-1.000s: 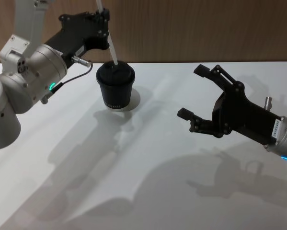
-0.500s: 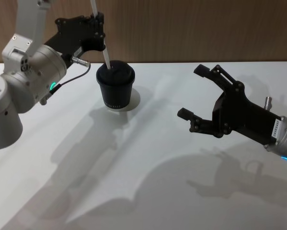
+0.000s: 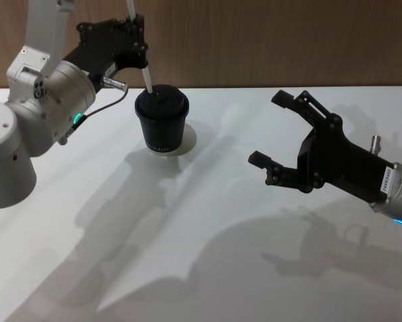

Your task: Pick up the straw with one hand, pass it to the other hand, and insert it into the cup.

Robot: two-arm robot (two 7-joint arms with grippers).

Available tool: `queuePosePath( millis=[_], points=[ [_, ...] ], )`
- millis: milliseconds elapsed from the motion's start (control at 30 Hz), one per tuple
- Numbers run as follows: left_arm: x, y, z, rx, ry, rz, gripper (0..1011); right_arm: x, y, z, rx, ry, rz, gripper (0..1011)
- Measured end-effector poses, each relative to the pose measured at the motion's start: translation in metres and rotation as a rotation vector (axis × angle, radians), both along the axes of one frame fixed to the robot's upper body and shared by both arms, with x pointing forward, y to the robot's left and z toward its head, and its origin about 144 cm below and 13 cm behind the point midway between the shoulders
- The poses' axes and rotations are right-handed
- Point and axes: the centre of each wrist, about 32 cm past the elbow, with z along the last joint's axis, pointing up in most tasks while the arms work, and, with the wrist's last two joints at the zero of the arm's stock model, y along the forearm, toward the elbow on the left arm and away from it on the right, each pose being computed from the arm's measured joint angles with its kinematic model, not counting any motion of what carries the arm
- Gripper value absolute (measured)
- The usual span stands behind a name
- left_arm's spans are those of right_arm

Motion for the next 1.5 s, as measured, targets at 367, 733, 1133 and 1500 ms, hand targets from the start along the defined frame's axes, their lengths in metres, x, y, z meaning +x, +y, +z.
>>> queuePosePath(
  millis=[367, 733, 1133, 1500],
  points=[
    [0.0, -0.001, -0.001, 0.007, -0.007, 0.015, 13, 0.0, 0.0, 0.0, 0.0, 0.0, 0.0, 1001],
    [0.002, -0.003, -0.003, 0.0, -0.013, 0.019, 12, 0.0, 0.0, 0.0, 0.0, 0.0, 0.0, 1001],
    [0.006, -0.006, -0.007, -0.003, -0.007, 0.023, 12, 0.0, 0.0, 0.0, 0.0, 0.0, 0.0, 1001],
    [0.01, -0.008, -0.01, -0.002, -0.007, 0.029, 13, 0.0, 0.0, 0.0, 0.0, 0.0, 0.0, 1001]
  ],
)
